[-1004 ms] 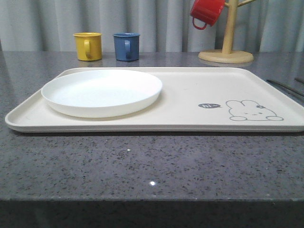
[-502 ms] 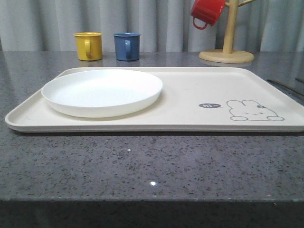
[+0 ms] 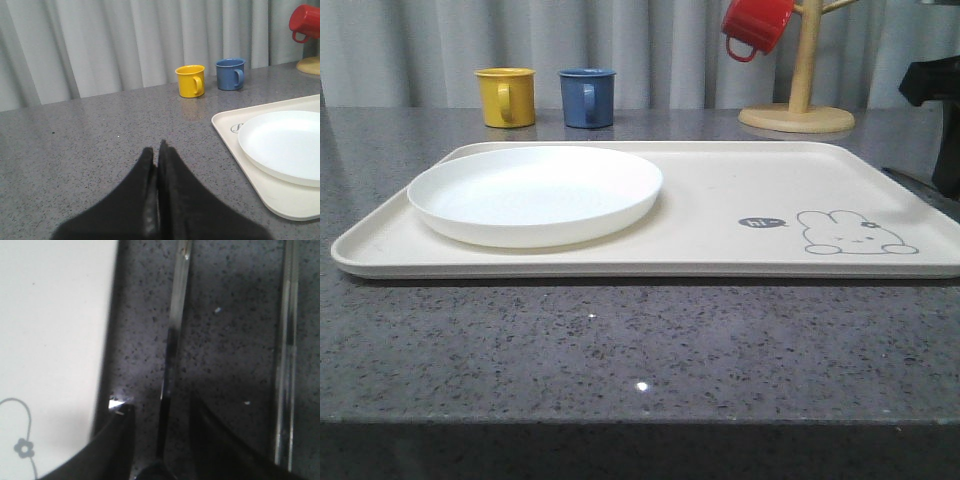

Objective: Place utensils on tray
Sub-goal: 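Grasp the steel fork with the right gripper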

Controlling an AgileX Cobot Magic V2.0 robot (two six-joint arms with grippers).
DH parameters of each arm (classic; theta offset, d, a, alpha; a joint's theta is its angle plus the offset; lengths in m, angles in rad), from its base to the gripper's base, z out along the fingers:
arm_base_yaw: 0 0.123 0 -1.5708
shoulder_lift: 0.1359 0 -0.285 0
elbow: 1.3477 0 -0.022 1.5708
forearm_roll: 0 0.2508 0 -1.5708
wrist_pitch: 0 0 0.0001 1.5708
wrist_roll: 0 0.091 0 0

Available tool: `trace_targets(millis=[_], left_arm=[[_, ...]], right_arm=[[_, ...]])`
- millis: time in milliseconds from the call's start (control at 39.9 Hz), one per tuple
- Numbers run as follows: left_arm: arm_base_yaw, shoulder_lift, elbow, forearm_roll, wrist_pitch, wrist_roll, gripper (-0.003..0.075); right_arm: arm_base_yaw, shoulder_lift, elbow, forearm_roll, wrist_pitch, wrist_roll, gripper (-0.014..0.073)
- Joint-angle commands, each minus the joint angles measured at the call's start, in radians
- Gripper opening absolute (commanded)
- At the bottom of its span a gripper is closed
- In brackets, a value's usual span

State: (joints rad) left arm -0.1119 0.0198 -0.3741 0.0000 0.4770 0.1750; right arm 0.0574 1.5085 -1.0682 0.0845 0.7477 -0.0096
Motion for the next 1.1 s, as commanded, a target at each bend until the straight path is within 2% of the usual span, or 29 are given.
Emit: trace_targets(millis=[0, 125, 276, 401, 577, 703, 803, 1079], left_arm=[[0.002, 0.013, -0.024, -0.011, -0.086, -0.008, -0.0018], [0.002, 0.013, -0.024, -0.011, -0.086, -0.008, -0.0018], [0.002, 0.013, -0.024, -0.011, -0.086, -0.008, -0.0018], [0.002, 0.013, -0.024, -0.011, -0.086, -0.008, -0.0018], [0.002, 0.013, -0.024, -0.011, -0.086, -0.008, -0.0018], [0.002, 0.013, -0.024, -0.011, -0.086, -0.008, -0.0018], [0.002, 0.013, -0.024, -0.011, -0.086, -0.008, -0.0018], [0.002, 0.013, -0.024, -0.011, -0.086, -0.008, -0.0018]], right_arm=[[-0.002, -0.011, -0.033, 0.007, -0.050, 0.000, 0.0286], [-0.002, 0.006, -0.033, 0.008, -0.050, 0.000, 0.0276], [-0.002, 0.008, -0.033, 0.008, -0.049, 0.000, 0.0113], [-0.002, 0.007, -0.033, 0.008, -0.048, 0.000, 0.0009], [-0.002, -0.024, -0.068, 0.008, 0.003, 0.001, -0.0001], [0.011, -0.067, -0.127, 0.007, 0.089, 0.100, -0.0001], [0.073, -0.085, -0.191, -0.007, 0.158, 0.174, -0.0001], [0.372, 0.011, -0.383, -0.022, 0.219, 0.284, -0.0001]])
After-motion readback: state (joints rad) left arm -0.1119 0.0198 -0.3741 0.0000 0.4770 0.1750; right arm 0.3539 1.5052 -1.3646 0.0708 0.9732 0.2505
